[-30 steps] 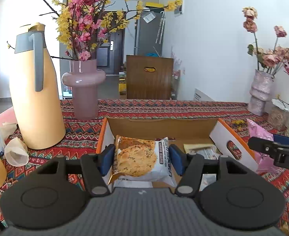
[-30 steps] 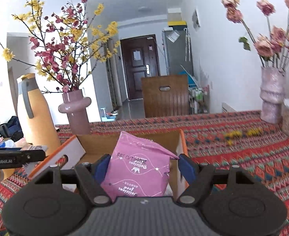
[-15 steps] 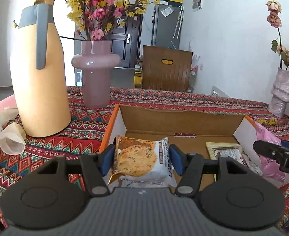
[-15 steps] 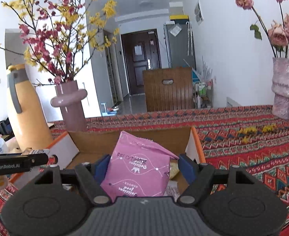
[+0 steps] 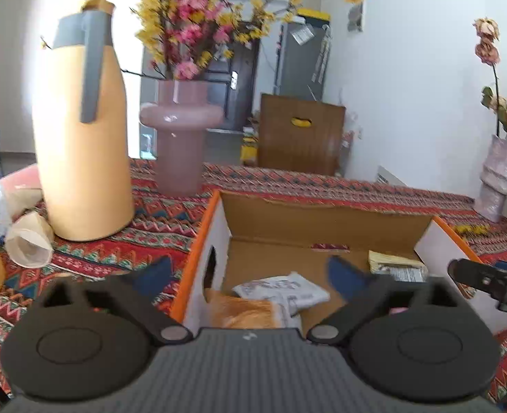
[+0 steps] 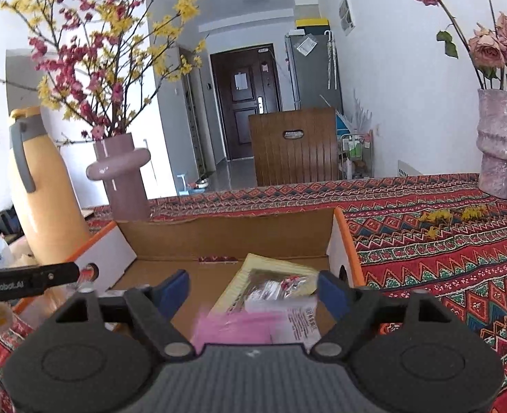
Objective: Organize snacks
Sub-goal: 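Carry both packets over the red box and open both tools to drop them, then move both open tools back toward the snack pile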
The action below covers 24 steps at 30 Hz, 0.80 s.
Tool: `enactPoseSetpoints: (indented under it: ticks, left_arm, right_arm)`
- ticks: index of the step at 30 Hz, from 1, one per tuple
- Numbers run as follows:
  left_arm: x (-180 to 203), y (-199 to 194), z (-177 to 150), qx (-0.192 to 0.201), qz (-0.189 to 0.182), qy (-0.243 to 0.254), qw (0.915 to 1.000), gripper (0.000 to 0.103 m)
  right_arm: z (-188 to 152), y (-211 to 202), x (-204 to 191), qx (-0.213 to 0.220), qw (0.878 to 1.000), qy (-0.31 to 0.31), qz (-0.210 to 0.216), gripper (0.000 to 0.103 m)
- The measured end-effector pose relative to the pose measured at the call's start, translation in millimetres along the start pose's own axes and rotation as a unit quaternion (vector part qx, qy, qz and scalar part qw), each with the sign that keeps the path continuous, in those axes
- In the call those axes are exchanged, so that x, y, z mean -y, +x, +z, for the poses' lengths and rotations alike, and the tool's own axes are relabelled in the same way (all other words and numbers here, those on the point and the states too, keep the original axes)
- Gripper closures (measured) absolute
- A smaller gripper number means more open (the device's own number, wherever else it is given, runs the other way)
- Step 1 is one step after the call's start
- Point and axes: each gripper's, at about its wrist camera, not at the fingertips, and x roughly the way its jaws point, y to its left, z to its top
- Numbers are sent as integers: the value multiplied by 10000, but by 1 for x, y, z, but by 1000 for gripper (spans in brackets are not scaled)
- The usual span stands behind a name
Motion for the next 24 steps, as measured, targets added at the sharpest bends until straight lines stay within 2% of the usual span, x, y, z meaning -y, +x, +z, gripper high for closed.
enactPoseSetpoints:
  ticks: [1, 2, 13, 24]
  left_arm:
    - [0, -1, 0, 39, 13, -4, 10000, 0]
    - [0, -2, 1, 50, 1, -7, 10000, 0]
    - [1, -3, 1, 77, 47, 32, 10000, 0]
    - [4, -41, 16, 414, 32, -32, 9991, 0]
  right_arm:
    - [0, -1, 1, 38, 10000, 37, -4, 3]
    - [0, -2, 3, 85, 9999, 76, -6, 0]
    - [1, 0, 7, 123, 9998, 178, -37, 0]
    - [15, -22, -2, 454, 9989, -30, -103, 0]
